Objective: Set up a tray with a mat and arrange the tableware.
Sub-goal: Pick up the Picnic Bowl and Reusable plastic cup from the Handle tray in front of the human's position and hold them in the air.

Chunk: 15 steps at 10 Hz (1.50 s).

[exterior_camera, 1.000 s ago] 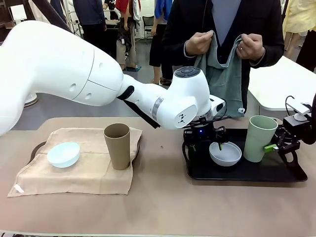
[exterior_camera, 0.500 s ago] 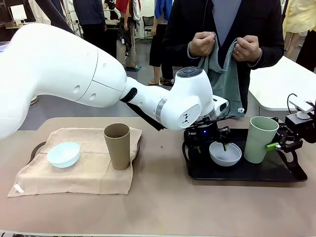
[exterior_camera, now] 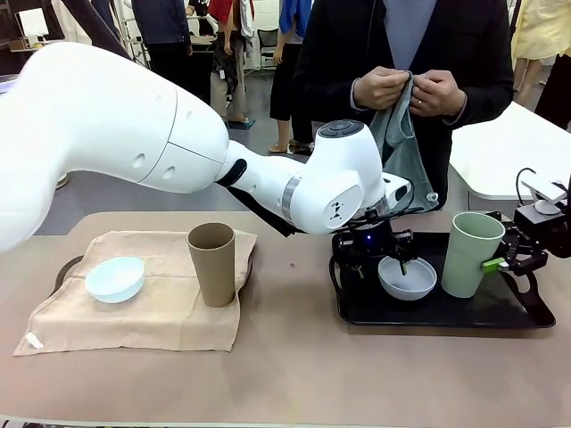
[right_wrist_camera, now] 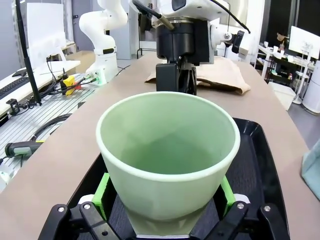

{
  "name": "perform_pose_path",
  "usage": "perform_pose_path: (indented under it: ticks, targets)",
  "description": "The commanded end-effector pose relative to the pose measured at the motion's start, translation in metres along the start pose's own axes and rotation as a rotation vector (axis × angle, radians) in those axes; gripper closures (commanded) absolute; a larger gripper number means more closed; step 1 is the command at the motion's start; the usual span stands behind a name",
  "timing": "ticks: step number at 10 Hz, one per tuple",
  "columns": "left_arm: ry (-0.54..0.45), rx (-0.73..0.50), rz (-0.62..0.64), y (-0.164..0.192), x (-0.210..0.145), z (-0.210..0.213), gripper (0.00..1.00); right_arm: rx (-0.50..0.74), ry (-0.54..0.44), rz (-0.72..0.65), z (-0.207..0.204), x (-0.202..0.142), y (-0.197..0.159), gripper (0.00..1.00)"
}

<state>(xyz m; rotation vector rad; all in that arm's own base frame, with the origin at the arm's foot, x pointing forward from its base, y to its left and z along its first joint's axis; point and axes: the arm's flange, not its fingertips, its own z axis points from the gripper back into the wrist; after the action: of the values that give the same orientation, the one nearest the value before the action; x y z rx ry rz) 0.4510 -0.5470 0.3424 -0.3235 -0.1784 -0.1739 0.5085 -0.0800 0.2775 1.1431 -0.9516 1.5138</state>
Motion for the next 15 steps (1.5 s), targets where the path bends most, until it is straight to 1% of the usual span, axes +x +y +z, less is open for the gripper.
perform_pose_path:
  ticks: [1, 4, 7, 11, 12, 13, 14, 15]
  targets:
    - [0.017, -0.008, -0.012, 0.001, 0.005, 0.003, 0.12, 0.005, 0.056, -0.03, -0.007, 0.005, 0.004, 0.0]
    - [0.015, -0.009, -0.011, 0.003, 0.005, 0.003, 0.12, -0.034, 0.079, -0.044, -0.007, 0.013, 0.003, 0.0]
    - [0.019, -0.006, -0.006, 0.005, 0.005, 0.002, 0.12, -0.005, 0.078, -0.053, -0.009, 0.021, 0.009, 0.0]
    - [0.02, -0.006, -0.001, 0.007, 0.005, 0.004, 0.12, 0.022, 0.105, -0.064, -0.009, 0.025, 0.014, 0.0]
    - [0.019, -0.005, -0.001, 0.008, 0.004, 0.003, 0.12, 0.04, 0.092, -0.057, -0.009, 0.026, 0.016, 0.0]
    - [0.016, -0.008, -0.009, 0.008, 0.005, 0.004, 0.12, 0.037, 0.094, -0.061, -0.009, 0.027, 0.016, 0.56]
    - [0.016, -0.014, -0.007, 0.01, 0.006, 0.004, 0.66, 0.035, 0.092, -0.061, -0.008, 0.029, 0.017, 0.56]
    - [0.02, -0.015, -0.006, 0.01, 0.006, 0.004, 0.66, 0.036, 0.093, -0.06, -0.007, 0.031, 0.019, 1.0]
